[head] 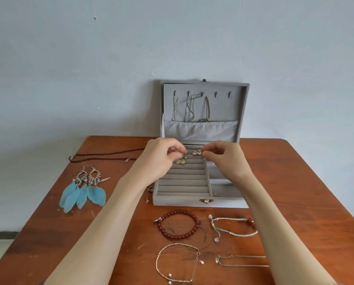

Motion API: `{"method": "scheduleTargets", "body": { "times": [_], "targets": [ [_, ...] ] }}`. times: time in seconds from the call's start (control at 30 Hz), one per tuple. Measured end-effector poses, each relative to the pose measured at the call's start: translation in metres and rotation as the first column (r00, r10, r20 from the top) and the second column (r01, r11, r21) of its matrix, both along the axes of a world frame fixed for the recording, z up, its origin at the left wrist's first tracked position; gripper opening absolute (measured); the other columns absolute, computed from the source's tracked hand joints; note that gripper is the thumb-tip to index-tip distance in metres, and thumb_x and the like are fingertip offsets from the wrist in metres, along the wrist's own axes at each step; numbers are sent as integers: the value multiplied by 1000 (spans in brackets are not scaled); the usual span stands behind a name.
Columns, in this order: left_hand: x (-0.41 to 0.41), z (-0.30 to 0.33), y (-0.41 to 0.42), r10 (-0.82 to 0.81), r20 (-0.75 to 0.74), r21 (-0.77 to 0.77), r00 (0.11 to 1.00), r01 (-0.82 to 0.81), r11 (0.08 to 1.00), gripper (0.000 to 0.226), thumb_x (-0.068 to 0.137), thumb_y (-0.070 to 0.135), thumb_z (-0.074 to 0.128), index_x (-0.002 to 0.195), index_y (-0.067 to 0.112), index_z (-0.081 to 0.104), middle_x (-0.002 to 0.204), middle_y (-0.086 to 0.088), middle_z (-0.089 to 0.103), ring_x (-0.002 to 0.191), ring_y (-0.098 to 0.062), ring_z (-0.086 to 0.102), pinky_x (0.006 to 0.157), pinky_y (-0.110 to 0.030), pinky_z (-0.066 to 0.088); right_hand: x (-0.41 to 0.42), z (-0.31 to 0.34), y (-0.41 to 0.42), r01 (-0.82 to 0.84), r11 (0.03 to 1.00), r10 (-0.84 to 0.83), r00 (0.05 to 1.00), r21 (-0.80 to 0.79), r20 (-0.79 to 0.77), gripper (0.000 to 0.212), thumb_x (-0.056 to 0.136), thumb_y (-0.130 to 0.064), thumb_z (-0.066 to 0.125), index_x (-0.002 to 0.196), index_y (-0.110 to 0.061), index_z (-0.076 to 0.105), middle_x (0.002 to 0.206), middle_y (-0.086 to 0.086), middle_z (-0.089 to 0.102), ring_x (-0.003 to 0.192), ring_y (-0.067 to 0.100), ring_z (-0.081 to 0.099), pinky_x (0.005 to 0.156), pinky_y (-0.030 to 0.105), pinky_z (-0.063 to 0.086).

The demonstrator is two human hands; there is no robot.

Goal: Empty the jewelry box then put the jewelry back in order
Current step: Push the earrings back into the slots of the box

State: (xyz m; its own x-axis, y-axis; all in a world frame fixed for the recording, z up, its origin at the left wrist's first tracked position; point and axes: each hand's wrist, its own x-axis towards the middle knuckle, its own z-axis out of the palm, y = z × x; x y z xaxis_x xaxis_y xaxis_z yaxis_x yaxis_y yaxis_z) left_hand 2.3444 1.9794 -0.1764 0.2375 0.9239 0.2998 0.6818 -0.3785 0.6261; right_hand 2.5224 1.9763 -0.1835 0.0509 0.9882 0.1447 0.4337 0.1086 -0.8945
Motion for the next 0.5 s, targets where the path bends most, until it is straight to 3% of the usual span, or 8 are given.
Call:
{"method": "scheduleTargets", "body": {
  "times": [0.2, 0.37, 0.5],
  "targets": [
    [31, -9, 22, 35, -12, -109, 999, -36, 993, 11, 84, 12, 65, 90, 19, 73, 89, 1, 68, 73, -3, 57, 59, -5, 38, 5, -5, 7, -33, 999, 34, 998, -15, 59, 12, 83, -5, 63, 90, -9, 72, 80, 1, 66, 77, 10, 59, 70, 15, 45],
    [33, -16, 28, 45, -92, -146, 995, -59, 988, 11, 84, 17, 66, 92, 21, 72, 99, -2, 68, 96, -15, 58, 78, -24, 43, 5, -5, 13, -28, 999, 31, 992, -33, 121, 11, 82, -7, 65, 90, -10, 72, 80, -2, 65, 77, 6, 57, 60, -1, 40],
    [37, -20, 30, 46, -222, -99, 974, -70, 993, 12, 86, 26, 63, 96, 26, 70, 104, -1, 64, 108, -21, 47, 93, -35, 38, 6, -4, 13, -11, 998, 21, 985, -62, 170, 10, 81, -8, 66, 89, -11, 72, 71, -5, 62, 71, 4, 55, 60, 11, 40]
  ]
}}
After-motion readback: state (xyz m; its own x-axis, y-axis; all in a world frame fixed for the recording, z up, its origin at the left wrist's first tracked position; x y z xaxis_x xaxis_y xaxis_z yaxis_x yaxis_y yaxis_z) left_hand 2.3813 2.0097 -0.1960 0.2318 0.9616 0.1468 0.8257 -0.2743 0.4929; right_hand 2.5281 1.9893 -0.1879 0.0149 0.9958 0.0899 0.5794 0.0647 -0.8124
